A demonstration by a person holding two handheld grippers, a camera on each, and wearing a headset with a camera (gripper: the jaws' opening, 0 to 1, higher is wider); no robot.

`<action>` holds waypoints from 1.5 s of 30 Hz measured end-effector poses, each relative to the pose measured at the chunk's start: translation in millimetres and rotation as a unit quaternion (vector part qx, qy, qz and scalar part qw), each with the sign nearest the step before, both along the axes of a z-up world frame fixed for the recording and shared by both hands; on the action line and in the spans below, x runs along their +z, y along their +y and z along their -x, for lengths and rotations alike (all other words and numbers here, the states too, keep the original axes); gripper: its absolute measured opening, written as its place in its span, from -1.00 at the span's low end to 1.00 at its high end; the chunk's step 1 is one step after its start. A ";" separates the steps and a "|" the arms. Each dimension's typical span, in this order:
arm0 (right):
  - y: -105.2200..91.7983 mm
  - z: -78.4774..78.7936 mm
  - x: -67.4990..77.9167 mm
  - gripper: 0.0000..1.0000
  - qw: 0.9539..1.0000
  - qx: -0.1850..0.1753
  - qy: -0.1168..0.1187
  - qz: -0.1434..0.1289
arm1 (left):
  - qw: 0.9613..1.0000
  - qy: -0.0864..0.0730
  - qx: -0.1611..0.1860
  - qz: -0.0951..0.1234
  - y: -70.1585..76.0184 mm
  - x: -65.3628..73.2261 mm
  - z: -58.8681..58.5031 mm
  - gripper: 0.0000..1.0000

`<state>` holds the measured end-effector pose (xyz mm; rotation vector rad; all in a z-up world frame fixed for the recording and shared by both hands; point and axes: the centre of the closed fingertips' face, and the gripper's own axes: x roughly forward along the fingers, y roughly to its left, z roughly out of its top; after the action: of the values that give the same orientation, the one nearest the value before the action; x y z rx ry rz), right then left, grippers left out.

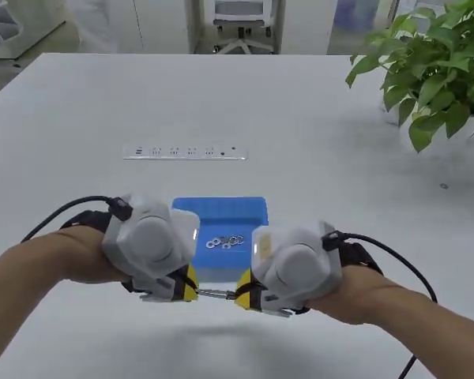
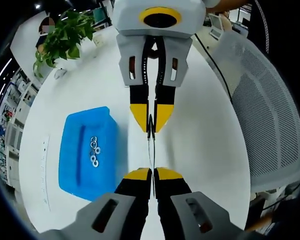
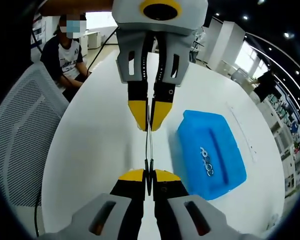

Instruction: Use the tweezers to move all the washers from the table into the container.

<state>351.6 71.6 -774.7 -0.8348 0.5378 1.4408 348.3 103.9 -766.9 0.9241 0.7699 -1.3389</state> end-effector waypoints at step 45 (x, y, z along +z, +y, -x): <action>5.3 -1.1 -41.7 -0.78 0.998 -0.001 0.040 0.038 | 0.999 0.040 0.004 0.006 11.9 -48.8 2.6 -0.84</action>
<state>352.8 76.8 -816.4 -0.8388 0.6570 1.4632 345.7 115.8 -815.7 0.8608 0.8245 -1.3781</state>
